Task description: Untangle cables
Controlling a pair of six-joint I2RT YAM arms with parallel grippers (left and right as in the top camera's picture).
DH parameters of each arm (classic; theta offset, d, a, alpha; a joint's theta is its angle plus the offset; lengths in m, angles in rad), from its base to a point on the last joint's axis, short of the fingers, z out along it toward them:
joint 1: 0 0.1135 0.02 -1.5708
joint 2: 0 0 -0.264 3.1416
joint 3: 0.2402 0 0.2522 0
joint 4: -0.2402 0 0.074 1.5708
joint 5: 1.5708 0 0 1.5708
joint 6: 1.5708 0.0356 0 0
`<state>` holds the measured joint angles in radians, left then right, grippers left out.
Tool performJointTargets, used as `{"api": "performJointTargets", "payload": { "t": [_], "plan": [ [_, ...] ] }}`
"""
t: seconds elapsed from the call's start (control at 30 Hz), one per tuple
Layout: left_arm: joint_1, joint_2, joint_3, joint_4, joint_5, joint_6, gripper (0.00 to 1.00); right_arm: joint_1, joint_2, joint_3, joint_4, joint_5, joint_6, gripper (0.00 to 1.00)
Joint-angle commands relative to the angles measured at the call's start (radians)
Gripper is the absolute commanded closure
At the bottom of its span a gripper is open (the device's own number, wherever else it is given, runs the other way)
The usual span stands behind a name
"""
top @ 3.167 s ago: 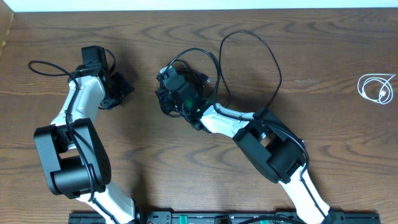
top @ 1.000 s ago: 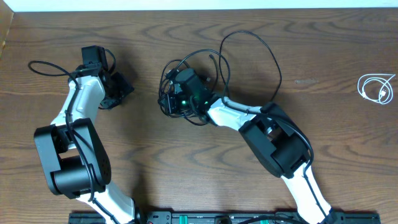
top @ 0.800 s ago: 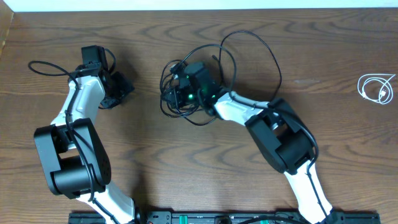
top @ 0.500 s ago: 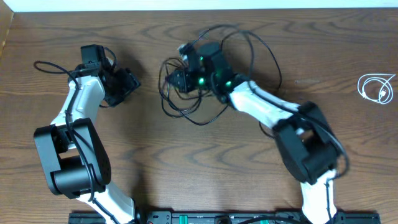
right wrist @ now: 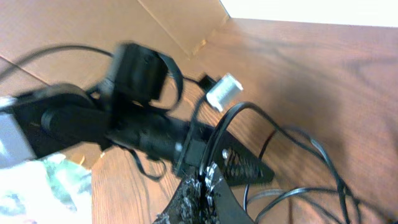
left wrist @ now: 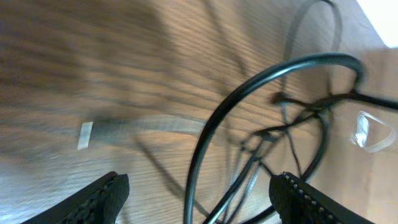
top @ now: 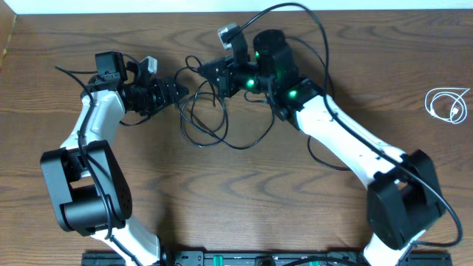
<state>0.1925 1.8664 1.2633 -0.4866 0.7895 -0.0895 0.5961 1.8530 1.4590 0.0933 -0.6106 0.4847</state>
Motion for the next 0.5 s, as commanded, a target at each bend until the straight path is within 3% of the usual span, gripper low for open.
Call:
{"api": "performJointTargets", "payload": {
  "t": [0.0, 0.1, 0.2, 0.3, 0.37, 0.47],
  "plan": [
    [-0.01, 0.009, -0.013, 0.005, 0.112, 0.082, 0.24, -0.01, -0.062, 0.007, 0.013, 0.014, -0.022, 0.99],
    [-0.02, 0.009, -0.013, 0.011, 0.111, 0.082, 0.47, -0.01, -0.074, 0.007, 0.021, 0.013, -0.023, 0.99],
    [-0.028, 0.009, -0.013, 0.011, 0.107, 0.082, 0.6, -0.01, -0.077, 0.008, 0.037, 0.012, -0.023, 0.99],
    [-0.028, 0.009, -0.013, 0.011, 0.089, 0.081, 0.8, -0.013, -0.089, 0.008, 0.085, -0.014, -0.022, 0.99],
    [-0.029, 0.009, -0.013, 0.01, 0.034, 0.074, 0.81, -0.016, -0.105, 0.008, 0.093, -0.013, -0.023, 0.99],
    [-0.028, 0.009, -0.013, 0.009, -0.16, -0.061, 0.85, -0.033, -0.157, 0.008, 0.093, -0.014, -0.028, 0.99]
  ]
}}
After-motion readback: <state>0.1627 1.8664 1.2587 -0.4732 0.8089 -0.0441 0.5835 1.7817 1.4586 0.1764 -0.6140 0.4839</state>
